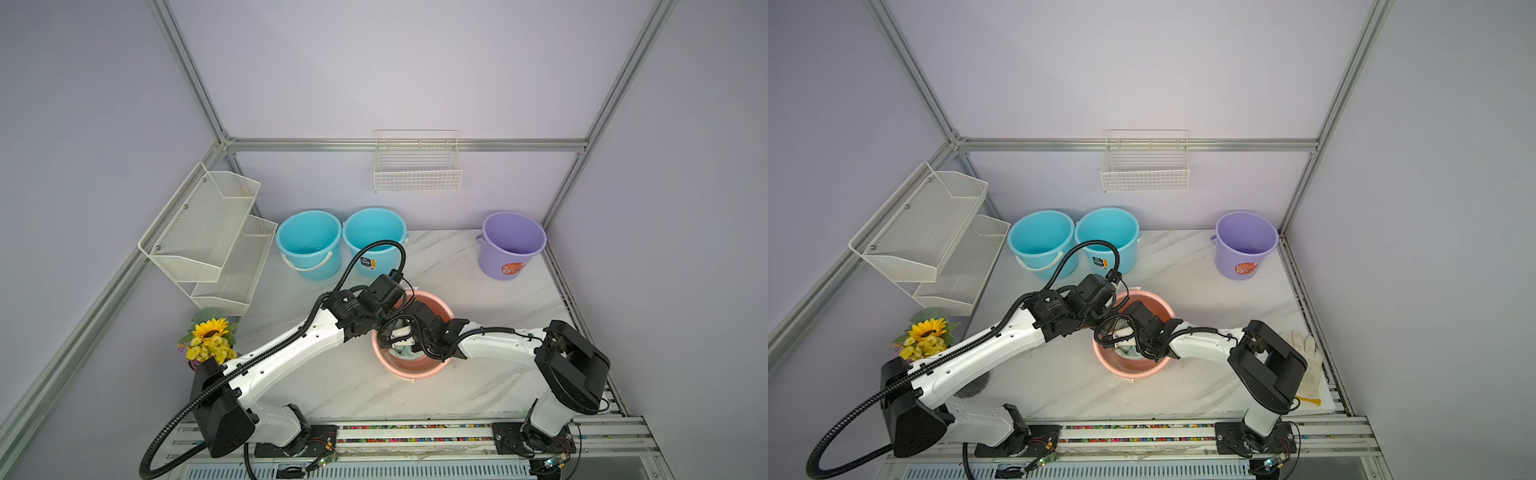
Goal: Wipe the inside of the bucket with a cloth
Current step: Wipe the dirt from the inside of the bucket.
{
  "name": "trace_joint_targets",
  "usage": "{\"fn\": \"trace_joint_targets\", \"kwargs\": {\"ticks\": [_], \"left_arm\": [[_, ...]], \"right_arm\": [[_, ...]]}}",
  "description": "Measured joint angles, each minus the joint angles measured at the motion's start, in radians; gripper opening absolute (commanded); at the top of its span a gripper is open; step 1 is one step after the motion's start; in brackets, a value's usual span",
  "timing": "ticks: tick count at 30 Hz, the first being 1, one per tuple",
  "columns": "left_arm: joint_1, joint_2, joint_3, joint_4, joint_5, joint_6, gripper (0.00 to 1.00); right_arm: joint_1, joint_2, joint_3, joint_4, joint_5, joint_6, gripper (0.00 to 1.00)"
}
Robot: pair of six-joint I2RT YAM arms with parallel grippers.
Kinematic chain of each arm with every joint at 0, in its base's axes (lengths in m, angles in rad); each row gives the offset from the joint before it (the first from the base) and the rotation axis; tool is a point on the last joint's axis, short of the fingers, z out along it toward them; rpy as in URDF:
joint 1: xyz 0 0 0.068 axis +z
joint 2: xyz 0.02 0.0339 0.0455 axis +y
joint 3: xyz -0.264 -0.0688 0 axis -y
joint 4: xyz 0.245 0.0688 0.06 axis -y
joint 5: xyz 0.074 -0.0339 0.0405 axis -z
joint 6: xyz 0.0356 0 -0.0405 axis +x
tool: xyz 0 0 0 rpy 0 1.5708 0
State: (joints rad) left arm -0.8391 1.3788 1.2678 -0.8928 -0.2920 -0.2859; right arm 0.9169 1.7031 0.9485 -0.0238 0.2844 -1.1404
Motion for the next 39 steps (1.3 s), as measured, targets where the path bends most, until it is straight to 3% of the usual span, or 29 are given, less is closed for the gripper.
{"fn": "trace_joint_targets", "kwargs": {"ticks": [4, 8, 13, 18, 23, 27, 34, 39], "left_arm": [[0.008, -0.005, -0.002, -0.006, -0.03, -0.003, 0.0], [0.009, -0.01, -0.006, -0.006, -0.039, -0.014, 0.0], [0.008, -0.012, -0.007, 0.006, -0.034, -0.019, 0.0], [0.006, -0.019, -0.019, 0.015, -0.017, -0.046, 0.0], [0.008, -0.022, -0.024, 0.012, -0.005, -0.071, 0.0], [0.008, -0.024, -0.024, 0.014, 0.04, -0.081, 0.0], [0.006, -0.024, -0.024, 0.014, 0.073, -0.079, 0.0], [-0.009, -0.02, -0.024, 0.008, 0.076, -0.058, 0.0]], "right_arm": [[0.004, 0.039, -0.005, 0.141, 0.121, -0.106, 0.0], [0.013, 0.046, 0.0, 0.155, 0.201, -0.163, 0.0], [0.024, 0.046, 0.052, 0.005, 0.28, -0.171, 0.0], [0.024, 0.035, 0.125, -0.28, 0.29, -0.092, 0.0], [0.026, 0.031, 0.211, -0.597, 0.205, 0.052, 0.0], [0.027, 0.006, 0.228, -0.727, 0.094, 0.133, 0.0], [0.03, -0.011, 0.22, -0.761, -0.1, 0.187, 0.0], [0.025, -0.036, 0.162, -0.658, -0.229, 0.196, 0.0]]}}
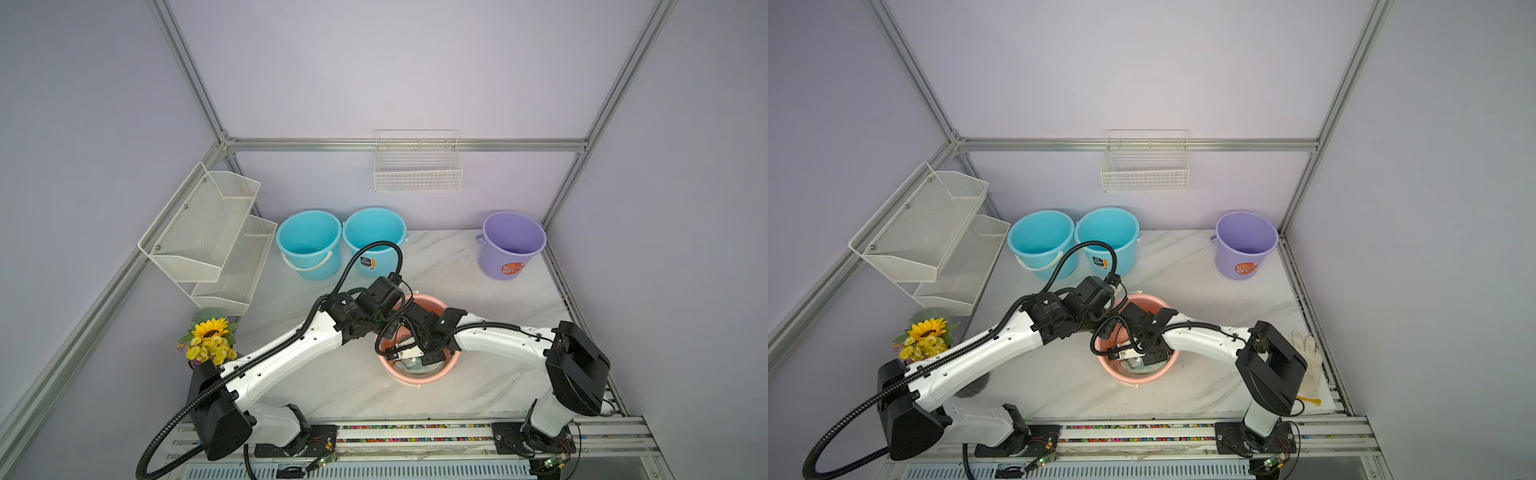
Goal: Wipe the inside of the bucket with a cloth
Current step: Wipe the dirt from the inside of the bucket.
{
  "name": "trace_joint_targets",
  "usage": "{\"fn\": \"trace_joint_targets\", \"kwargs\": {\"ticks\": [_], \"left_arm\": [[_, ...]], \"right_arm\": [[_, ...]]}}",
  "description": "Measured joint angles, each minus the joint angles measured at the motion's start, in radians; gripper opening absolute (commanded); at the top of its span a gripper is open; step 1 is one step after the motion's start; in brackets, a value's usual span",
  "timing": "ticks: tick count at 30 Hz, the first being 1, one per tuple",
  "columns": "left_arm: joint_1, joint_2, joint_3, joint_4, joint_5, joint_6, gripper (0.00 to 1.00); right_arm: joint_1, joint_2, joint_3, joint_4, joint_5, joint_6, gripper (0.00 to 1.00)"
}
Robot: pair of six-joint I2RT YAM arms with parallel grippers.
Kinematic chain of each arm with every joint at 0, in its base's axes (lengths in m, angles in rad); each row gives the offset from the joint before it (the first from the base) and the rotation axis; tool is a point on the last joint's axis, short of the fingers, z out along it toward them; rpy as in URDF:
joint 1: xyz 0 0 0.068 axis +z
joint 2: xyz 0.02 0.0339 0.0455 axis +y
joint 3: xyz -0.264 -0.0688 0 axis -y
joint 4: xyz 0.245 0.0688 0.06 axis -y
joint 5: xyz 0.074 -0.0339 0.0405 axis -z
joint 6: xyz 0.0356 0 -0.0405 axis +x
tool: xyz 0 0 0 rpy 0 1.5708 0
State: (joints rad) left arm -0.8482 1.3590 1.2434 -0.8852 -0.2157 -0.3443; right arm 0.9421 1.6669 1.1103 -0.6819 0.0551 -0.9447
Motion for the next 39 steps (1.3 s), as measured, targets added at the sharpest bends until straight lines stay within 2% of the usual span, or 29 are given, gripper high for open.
{"fn": "trace_joint_targets", "kwargs": {"ticks": [7, 12, 17, 24, 33, 39], "left_arm": [[-0.011, -0.001, 0.0, -0.002, -0.001, 0.016, 0.0], [-0.011, -0.008, 0.0, -0.001, -0.013, 0.015, 0.0], [-0.01, -0.022, 0.0, 0.01, -0.038, 0.014, 0.0], [-0.008, -0.035, 0.0, 0.008, -0.066, 0.016, 0.0], [-0.008, -0.032, 0.0, 0.023, -0.076, 0.014, 0.0], [-0.014, -0.02, 0.0, 0.053, -0.052, -0.003, 0.0]], "right_arm": [[-0.019, -0.039, -0.127, 0.288, -0.139, 0.002, 0.0], [-0.02, -0.046, -0.206, 0.531, -0.131, 0.008, 0.0], [-0.005, -0.037, -0.251, 0.739, 0.012, -0.042, 0.0], [0.025, 0.002, -0.266, 0.931, 0.272, -0.228, 0.0], [0.048, -0.004, -0.269, 0.941, 0.469, -0.38, 0.0], [0.071, -0.106, -0.314, 0.916, 0.53, -0.432, 0.0]]}}
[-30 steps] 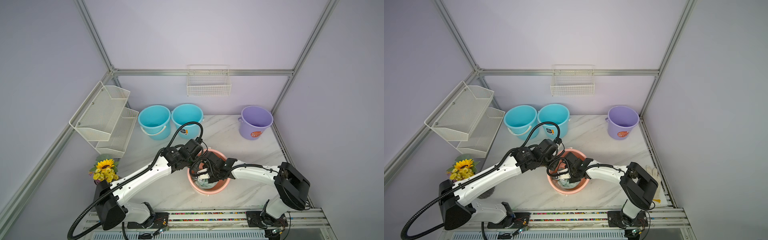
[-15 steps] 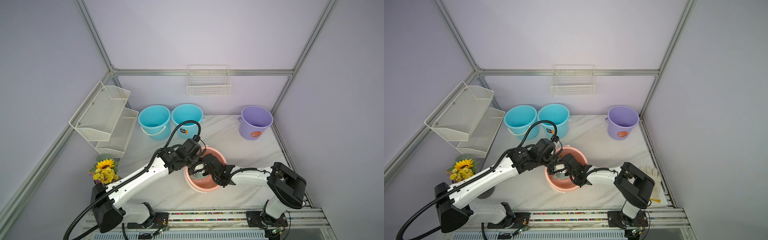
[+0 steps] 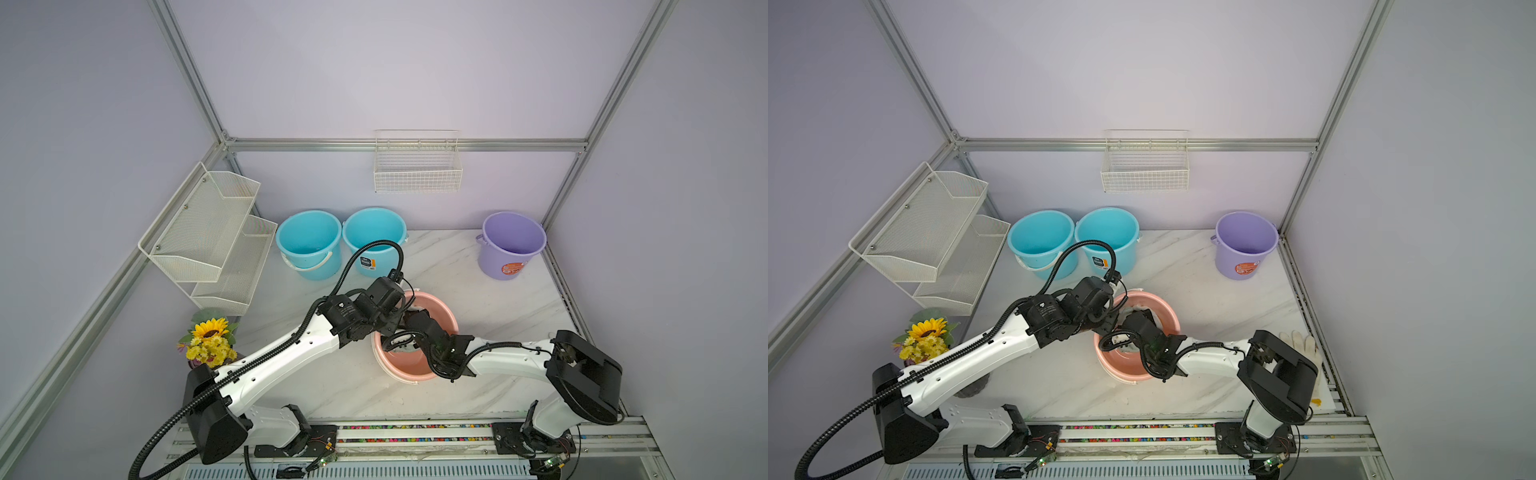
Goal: Wipe the inside of the bucket with a cloth
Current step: Wipe the dirt from the inside of the bucket.
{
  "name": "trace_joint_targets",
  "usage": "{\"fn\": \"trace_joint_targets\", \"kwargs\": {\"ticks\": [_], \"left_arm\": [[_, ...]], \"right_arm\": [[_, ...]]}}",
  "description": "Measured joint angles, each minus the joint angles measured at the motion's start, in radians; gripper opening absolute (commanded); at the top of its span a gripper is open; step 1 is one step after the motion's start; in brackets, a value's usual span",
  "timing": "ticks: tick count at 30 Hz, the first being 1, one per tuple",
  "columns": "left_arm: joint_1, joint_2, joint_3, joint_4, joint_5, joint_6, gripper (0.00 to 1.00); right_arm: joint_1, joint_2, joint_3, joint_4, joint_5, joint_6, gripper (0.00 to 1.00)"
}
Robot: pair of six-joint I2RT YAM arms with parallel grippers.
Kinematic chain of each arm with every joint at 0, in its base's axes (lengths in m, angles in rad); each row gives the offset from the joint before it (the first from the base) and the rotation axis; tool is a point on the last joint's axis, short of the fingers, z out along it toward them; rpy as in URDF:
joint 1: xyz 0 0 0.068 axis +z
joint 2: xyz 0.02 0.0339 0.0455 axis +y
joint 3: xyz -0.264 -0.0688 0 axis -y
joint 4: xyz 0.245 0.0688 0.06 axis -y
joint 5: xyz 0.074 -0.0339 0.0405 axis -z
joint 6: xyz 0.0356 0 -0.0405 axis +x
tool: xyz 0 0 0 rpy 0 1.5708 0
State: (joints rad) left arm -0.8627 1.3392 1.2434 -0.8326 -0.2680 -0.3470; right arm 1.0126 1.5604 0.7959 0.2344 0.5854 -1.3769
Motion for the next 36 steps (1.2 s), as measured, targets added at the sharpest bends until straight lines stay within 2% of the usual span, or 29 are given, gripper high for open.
{"fn": "trace_joint_targets", "kwargs": {"ticks": [10, 20, 28, 36], "left_arm": [[0.004, 0.03, 0.0, 0.006, 0.006, -0.04, 0.0], [0.005, 0.031, 0.007, 0.08, 0.067, -0.083, 0.0], [0.013, 0.031, 0.004, 0.08, 0.094, -0.072, 0.0], [0.032, 0.009, -0.026, 0.047, 0.087, -0.027, 0.0]], "right_arm": [[0.043, -0.19, -0.023, 0.011, 0.03, -0.142, 0.0], [0.063, -0.289, -0.023, 0.011, 0.047, -0.32, 0.0], [0.058, -0.272, -0.024, 0.008, 0.041, -0.275, 0.0], [-0.014, -0.137, -0.03, 0.055, -0.043, -0.128, 0.0]]}}
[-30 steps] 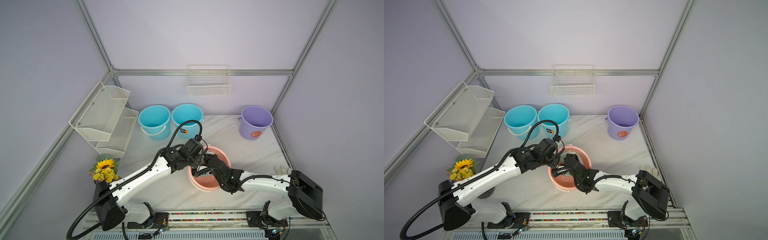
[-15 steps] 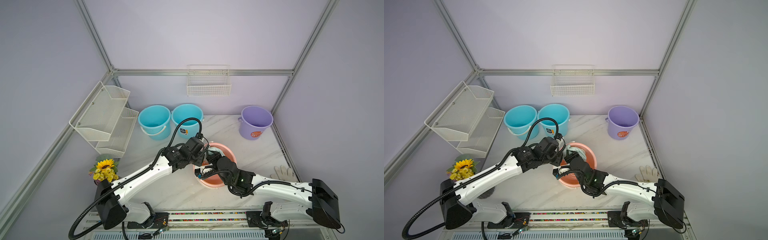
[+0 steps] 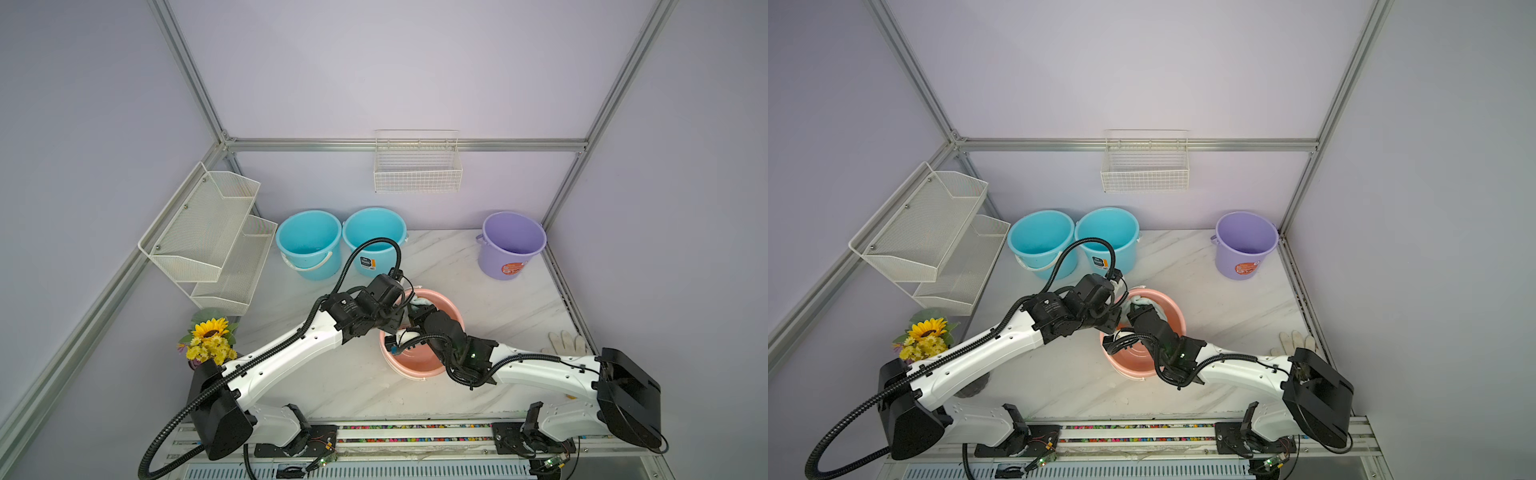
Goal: Wipe the inside of the bucket with a cloth
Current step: Wipe the dirt from the inside of the bucket.
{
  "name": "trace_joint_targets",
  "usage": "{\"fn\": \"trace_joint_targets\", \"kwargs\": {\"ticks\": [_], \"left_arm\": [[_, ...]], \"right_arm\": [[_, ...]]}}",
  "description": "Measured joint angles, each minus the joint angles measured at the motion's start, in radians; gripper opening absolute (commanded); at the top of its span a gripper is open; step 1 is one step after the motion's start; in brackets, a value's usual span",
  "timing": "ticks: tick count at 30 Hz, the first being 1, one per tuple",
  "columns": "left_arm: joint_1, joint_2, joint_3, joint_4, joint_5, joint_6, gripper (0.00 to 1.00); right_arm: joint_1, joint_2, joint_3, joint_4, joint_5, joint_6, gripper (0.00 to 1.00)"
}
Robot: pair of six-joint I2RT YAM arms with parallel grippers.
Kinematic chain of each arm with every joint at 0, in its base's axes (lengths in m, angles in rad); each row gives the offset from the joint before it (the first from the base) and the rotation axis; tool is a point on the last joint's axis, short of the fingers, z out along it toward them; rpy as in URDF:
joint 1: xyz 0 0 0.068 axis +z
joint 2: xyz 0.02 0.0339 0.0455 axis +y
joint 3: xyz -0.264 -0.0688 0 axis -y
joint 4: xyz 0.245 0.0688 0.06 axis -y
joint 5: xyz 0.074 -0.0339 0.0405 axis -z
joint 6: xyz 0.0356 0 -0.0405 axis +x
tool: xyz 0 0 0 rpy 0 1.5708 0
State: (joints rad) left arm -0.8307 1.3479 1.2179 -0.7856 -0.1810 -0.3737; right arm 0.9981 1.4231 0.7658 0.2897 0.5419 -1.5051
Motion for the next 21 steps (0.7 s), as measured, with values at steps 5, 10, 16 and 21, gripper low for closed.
{"fn": "trace_joint_targets", "kwargs": {"ticks": [5, 10, 16, 21], "left_arm": [[-0.004, -0.026, -0.006, 0.013, 0.035, 0.003, 0.0], [-0.013, -0.032, -0.013, 0.021, 0.061, 0.021, 0.0], [-0.013, -0.034, -0.016, 0.024, 0.064, 0.026, 0.0], [-0.021, -0.034, -0.016, 0.027, 0.061, 0.017, 0.0]], "right_arm": [[-0.046, 0.106, -0.021, 0.012, -0.046, 0.066, 0.0], [-0.068, 0.194, -0.026, 0.031, -0.069, 0.114, 0.0], [-0.073, 0.211, -0.025, 0.026, -0.069, 0.138, 0.0], [-0.068, 0.144, -0.015, -0.09, -0.069, 0.141, 0.0]]}}
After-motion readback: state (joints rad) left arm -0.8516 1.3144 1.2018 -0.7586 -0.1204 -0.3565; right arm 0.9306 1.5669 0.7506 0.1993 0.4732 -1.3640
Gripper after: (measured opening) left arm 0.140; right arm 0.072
